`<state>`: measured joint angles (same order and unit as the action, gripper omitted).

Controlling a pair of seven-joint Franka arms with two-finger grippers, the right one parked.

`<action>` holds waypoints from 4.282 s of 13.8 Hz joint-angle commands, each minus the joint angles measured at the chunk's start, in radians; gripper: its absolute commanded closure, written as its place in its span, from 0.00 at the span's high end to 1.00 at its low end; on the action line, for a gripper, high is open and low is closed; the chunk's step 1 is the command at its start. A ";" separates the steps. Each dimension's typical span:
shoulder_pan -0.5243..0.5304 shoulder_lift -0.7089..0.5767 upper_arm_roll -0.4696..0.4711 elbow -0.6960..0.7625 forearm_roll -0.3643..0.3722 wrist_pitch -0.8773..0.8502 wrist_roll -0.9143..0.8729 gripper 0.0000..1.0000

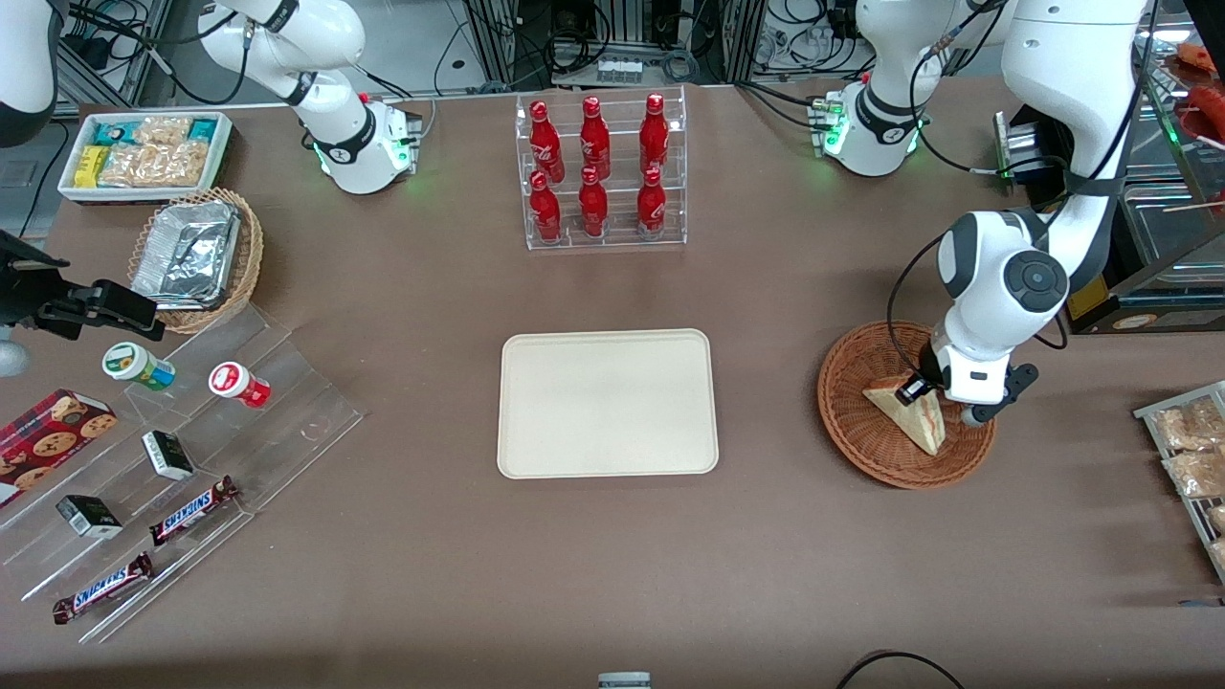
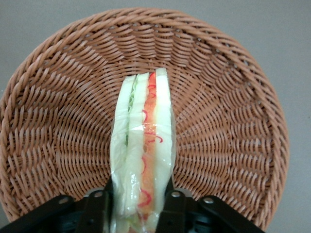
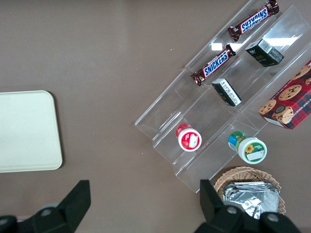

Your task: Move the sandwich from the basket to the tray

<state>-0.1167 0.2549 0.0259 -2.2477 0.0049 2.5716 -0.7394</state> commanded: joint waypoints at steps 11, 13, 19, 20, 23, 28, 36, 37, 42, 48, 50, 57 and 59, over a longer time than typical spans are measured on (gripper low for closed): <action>-0.226 -0.077 -0.014 0.379 0.020 -0.642 0.084 0.00; -0.306 -0.048 -0.017 0.427 0.011 -0.639 0.077 0.00; -0.507 0.242 -0.017 0.736 0.015 -0.639 -0.060 0.00; -0.536 0.288 -0.017 0.776 0.015 -0.636 -0.075 0.00; -0.605 0.401 -0.017 0.868 0.015 -0.619 -0.081 0.00; -0.681 0.492 -0.014 0.915 0.017 -0.475 -0.115 0.00; -0.727 0.600 -0.012 0.979 0.084 -0.422 -0.175 0.00; -0.727 0.609 -0.012 0.979 0.102 -0.422 -0.176 0.00; -0.725 0.592 -0.012 0.981 0.116 -0.426 -0.173 0.99; -0.699 0.436 -0.009 0.970 0.110 -0.562 -0.271 1.00; -0.649 0.359 -0.011 0.964 0.103 -0.651 -0.291 0.99; -0.456 0.131 -0.012 0.910 0.057 -0.905 -0.168 0.99; -0.381 0.066 -0.012 0.893 0.018 -0.987 -0.059 1.00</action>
<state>-0.5642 0.4163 0.0247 -1.2842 0.0616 1.6344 -0.8877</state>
